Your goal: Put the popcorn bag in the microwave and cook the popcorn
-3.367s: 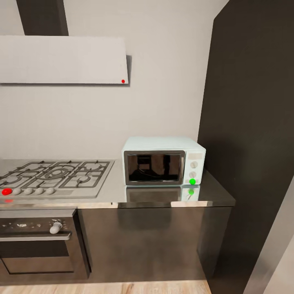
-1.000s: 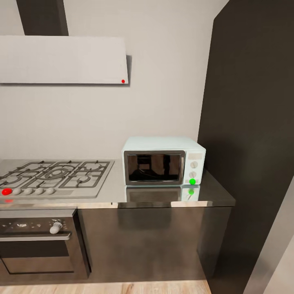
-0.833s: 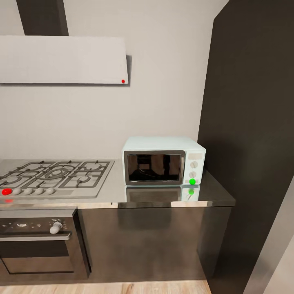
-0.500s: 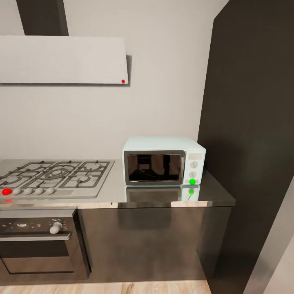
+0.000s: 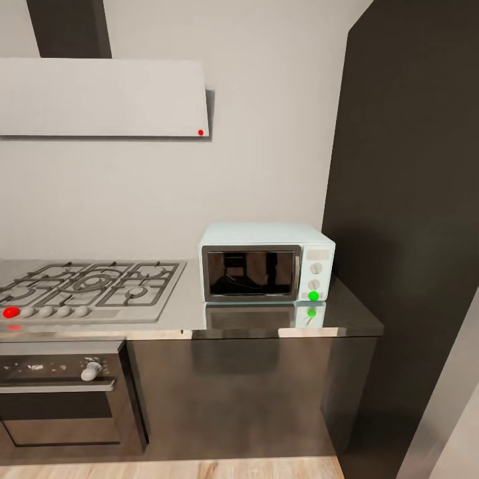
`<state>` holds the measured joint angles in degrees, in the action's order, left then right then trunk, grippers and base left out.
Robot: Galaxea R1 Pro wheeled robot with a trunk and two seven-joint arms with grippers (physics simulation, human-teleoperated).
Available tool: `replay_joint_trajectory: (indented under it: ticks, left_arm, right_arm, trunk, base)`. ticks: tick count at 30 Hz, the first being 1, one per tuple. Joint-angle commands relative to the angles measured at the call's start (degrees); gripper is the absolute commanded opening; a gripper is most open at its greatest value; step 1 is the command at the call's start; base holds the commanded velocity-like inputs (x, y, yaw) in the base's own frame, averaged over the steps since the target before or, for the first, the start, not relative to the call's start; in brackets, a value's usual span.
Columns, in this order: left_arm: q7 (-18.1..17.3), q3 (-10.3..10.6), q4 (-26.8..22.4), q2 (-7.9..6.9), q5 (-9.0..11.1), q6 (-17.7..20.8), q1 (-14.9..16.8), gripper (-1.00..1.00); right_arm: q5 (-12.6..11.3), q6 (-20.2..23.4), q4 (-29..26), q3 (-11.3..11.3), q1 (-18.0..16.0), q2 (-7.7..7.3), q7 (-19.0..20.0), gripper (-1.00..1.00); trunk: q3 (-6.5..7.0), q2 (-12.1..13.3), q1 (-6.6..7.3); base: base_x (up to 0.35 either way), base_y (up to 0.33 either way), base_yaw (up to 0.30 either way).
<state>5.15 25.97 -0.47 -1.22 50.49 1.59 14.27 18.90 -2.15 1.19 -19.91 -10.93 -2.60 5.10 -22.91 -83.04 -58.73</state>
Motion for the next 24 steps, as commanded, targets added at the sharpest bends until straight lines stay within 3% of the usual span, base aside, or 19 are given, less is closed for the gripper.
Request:
replay_joint_trajectory:
  ticks: [1, 24]
  left_arm:
    - [0.21, 0.48, -0.06, -0.01, 0.4, 0.17, 0.05, 1.0]
    - [0.21, 0.48, -0.05, -0.01, 0.4, 0.17, 0.03, 1.0]
  right_arm:
    - [0.44, -0.22, 0.13, -0.49, -0.06, -0.03, 0.12, -1.0]
    - [0.44, -0.22, 0.13, -0.49, -0.06, -0.03, 0.1, -1.0]
  trunk:
    - [-0.06, -0.03, 0.0]
    - [-0.06, -0.03, 0.0]
  base:
    - [0.0, 0.0, 0.0]
    - [0.0, 0.0, 0.0]
